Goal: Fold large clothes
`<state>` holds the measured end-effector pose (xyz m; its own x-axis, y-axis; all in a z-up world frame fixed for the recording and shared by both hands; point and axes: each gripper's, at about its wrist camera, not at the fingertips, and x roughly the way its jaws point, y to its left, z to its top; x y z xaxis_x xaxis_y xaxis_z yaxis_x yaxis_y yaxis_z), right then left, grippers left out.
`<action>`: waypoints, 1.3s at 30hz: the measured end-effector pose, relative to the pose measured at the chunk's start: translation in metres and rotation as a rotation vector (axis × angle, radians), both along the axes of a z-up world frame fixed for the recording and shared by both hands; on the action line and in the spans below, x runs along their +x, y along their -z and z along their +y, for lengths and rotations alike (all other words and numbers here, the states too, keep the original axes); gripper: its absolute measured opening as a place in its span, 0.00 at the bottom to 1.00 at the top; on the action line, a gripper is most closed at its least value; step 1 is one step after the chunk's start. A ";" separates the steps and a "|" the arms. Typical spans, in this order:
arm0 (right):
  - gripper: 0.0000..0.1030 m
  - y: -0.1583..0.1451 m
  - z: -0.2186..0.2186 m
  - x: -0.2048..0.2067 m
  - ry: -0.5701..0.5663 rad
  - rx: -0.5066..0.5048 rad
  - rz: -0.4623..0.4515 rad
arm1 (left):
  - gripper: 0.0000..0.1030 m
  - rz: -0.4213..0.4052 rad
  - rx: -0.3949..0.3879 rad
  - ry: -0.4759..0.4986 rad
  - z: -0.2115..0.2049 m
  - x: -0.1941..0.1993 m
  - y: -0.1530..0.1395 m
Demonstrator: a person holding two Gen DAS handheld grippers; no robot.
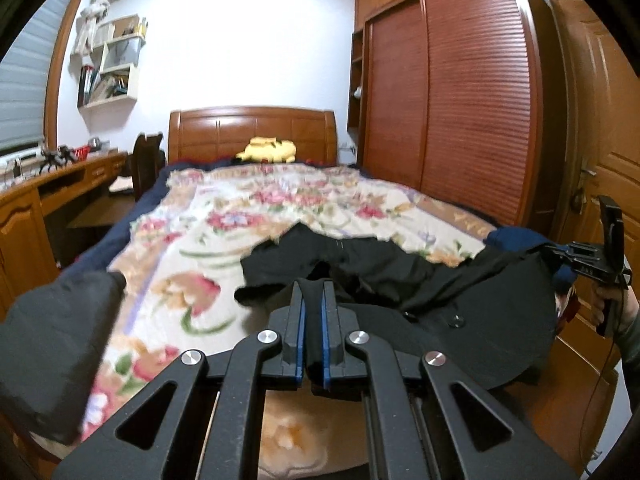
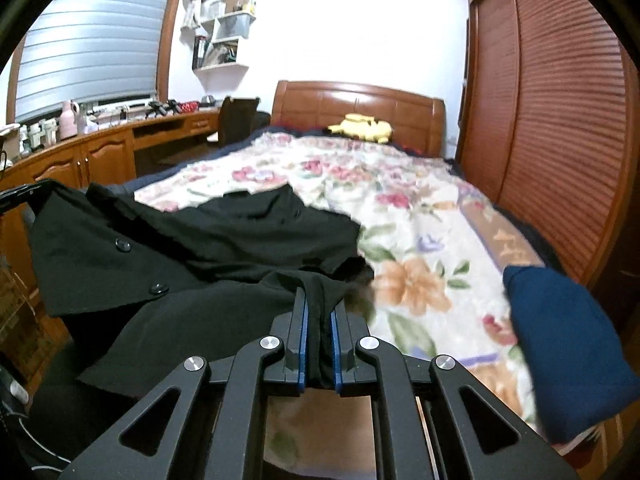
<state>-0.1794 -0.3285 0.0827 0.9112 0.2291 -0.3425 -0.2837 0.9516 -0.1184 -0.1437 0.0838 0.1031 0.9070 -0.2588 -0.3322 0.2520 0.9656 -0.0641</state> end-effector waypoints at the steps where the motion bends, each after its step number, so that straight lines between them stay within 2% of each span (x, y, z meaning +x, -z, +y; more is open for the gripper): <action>1: 0.09 -0.006 -0.001 -0.006 -0.005 0.000 -0.014 | 0.07 -0.010 0.000 0.000 0.001 -0.003 -0.004; 8: 0.08 -0.030 -0.009 -0.037 -0.018 0.004 -0.099 | 0.06 -0.100 0.013 0.008 0.002 -0.021 -0.043; 14: 0.08 -0.042 -0.016 -0.056 -0.019 -0.006 -0.149 | 0.06 -0.144 0.021 0.012 0.005 -0.033 -0.066; 19: 0.08 -0.050 -0.018 -0.075 -0.019 -0.013 -0.187 | 0.06 -0.162 0.027 -0.005 0.011 -0.038 -0.075; 22: 0.08 -0.051 -0.015 -0.077 -0.021 -0.021 -0.196 | 0.06 -0.142 0.028 -0.028 0.018 -0.024 -0.072; 27: 0.08 -0.042 -0.001 -0.032 -0.019 -0.041 -0.159 | 0.06 -0.039 0.042 -0.087 0.029 0.027 -0.043; 33: 0.08 -0.017 0.024 0.052 -0.004 -0.060 -0.052 | 0.06 0.138 0.062 -0.174 0.044 0.104 0.020; 39: 0.08 0.022 0.045 0.123 0.002 -0.090 0.048 | 0.07 0.199 0.059 -0.190 0.042 0.147 0.047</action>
<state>-0.0561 -0.2835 0.0604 0.8937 0.1940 -0.4046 -0.2896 0.9381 -0.1899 0.0028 0.1261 0.0562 0.8529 -0.0652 -0.5180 0.0540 0.9979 -0.0368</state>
